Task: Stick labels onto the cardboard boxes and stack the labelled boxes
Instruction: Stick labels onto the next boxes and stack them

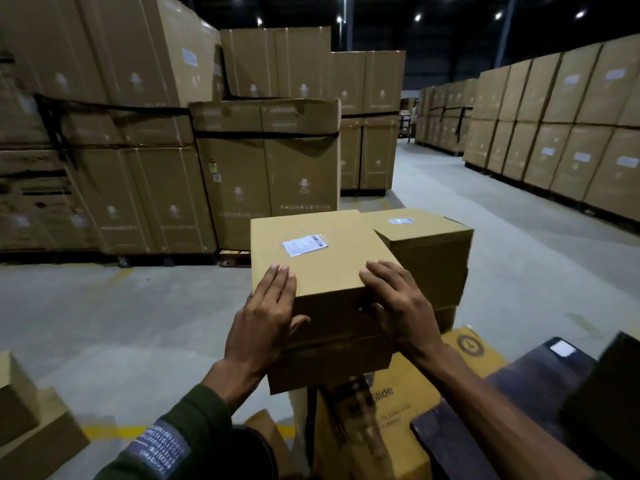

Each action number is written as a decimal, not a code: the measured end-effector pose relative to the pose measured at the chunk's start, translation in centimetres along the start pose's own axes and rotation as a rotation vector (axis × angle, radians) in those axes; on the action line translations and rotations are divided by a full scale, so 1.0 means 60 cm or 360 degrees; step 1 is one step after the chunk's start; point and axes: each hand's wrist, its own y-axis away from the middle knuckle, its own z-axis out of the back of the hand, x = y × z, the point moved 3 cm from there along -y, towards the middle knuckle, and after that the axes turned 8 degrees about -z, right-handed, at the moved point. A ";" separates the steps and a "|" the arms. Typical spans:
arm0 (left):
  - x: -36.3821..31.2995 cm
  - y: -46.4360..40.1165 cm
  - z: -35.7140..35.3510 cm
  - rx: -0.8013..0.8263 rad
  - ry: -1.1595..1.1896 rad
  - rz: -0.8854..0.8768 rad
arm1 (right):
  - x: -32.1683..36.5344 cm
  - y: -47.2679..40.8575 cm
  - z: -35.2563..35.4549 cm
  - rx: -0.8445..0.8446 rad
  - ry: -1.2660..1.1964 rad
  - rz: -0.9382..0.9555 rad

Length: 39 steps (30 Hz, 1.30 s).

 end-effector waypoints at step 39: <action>-0.633 0.001 -0.130 0.0085 0.1023 -0.1382 | -0.107 0.639 0.393 -0.0170 0.1111 -0.1555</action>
